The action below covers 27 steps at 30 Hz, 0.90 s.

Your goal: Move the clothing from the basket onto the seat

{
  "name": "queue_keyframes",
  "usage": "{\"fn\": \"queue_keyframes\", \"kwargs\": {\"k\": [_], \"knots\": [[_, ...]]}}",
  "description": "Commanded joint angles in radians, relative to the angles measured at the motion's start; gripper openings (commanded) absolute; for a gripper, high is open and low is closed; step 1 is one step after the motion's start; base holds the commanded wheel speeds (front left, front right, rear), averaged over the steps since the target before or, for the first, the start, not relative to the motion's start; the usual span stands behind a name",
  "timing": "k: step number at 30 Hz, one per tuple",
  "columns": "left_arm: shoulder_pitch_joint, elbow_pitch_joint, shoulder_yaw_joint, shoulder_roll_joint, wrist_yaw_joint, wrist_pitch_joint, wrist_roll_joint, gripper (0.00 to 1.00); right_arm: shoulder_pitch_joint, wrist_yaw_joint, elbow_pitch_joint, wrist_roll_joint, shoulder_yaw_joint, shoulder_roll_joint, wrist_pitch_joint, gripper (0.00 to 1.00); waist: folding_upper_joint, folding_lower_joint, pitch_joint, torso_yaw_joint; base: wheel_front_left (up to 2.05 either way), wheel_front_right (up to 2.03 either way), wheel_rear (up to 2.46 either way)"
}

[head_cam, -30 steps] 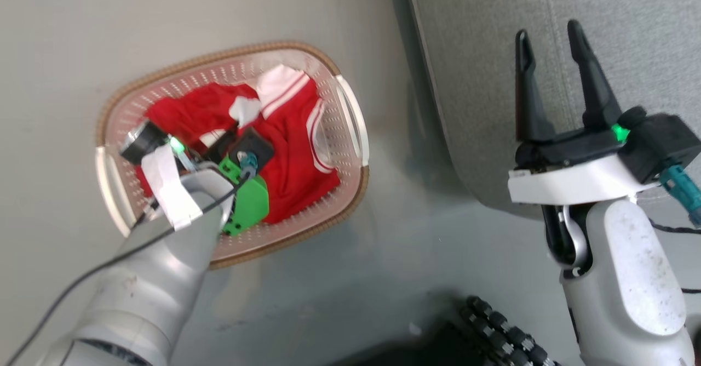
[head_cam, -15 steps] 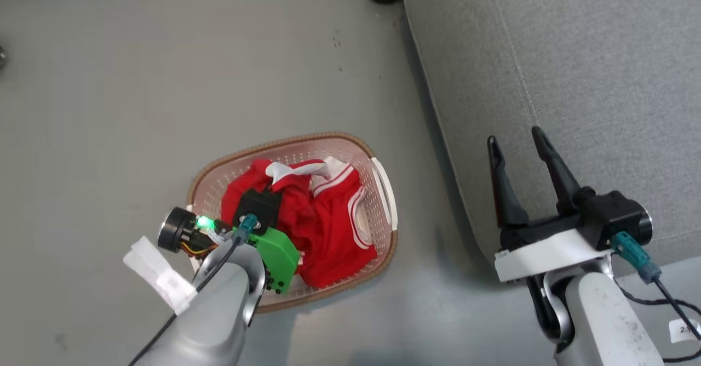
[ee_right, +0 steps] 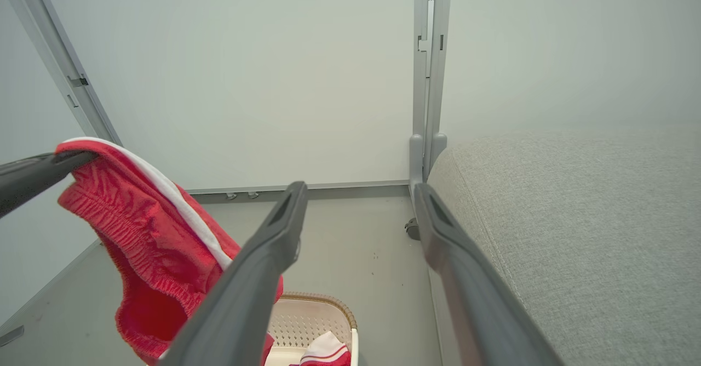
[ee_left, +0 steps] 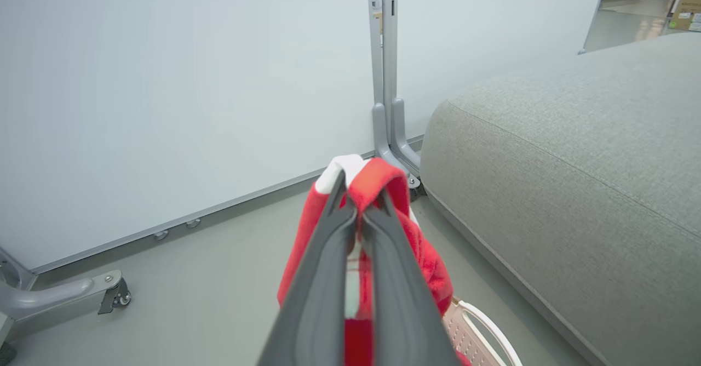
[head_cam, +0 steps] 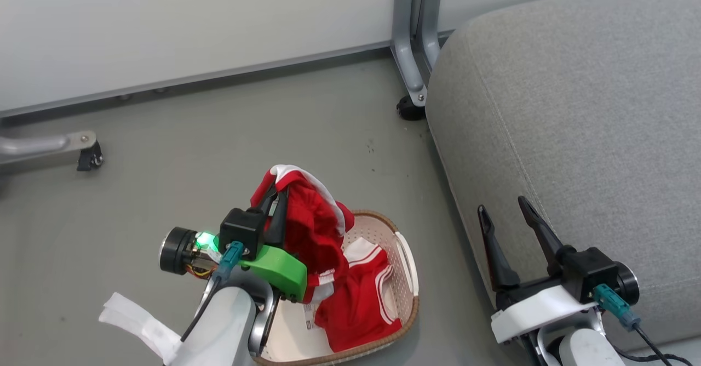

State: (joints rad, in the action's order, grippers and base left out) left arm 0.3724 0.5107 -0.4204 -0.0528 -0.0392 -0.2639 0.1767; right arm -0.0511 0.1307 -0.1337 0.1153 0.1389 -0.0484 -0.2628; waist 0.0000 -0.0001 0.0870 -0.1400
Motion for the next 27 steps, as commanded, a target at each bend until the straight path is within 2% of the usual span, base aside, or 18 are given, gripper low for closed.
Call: {"fn": "queue_keyframes", "kwargs": {"k": [1, 8, 15, 21, 27], "knots": [[-0.023, -0.029, 0.009, -0.004, -0.008, -0.001, 0.006, 0.00, 0.020, 0.000, -0.002, 0.001, 0.004, -0.004, -0.003, 1.00, 0.0000, 0.0001, -0.079, 0.019, 0.00, 0.00, 0.00], [-0.028, -0.152, 0.016, -0.003, -0.016, -0.001, -0.002, 0.00, 0.034, 0.000, -0.001, 0.011, 0.030, -0.004, -0.003, 1.00, 0.0000, 0.0001, -0.098, 0.017, 0.00, 0.00, 0.00], [-0.008, -0.210, -0.013, -0.001, -0.019, -0.001, -0.002, 0.00, 0.029, 0.000, 0.017, 0.029, 0.068, -0.003, -0.003, 1.00, 0.0000, 0.0001, -0.096, 0.023, 0.00, 0.00, 0.00], [-0.007, -0.250, -0.062, 0.000, -0.004, 0.006, 0.007, 0.00, 0.006, 0.000, 0.038, 0.119, 0.198, -0.005, -0.003, 1.00, 0.0000, 0.0001, -0.088, 0.027, 0.00, 0.00, 0.00], [-0.005, -0.330, -0.122, 0.001, -0.013, 0.044, 0.013, 0.00, -0.027, 0.000, 0.017, 0.158, 0.314, -0.047, -0.003, 1.00, 0.0000, 0.0001, -0.078, 0.031, 0.00, 0.00, 0.00]]}}
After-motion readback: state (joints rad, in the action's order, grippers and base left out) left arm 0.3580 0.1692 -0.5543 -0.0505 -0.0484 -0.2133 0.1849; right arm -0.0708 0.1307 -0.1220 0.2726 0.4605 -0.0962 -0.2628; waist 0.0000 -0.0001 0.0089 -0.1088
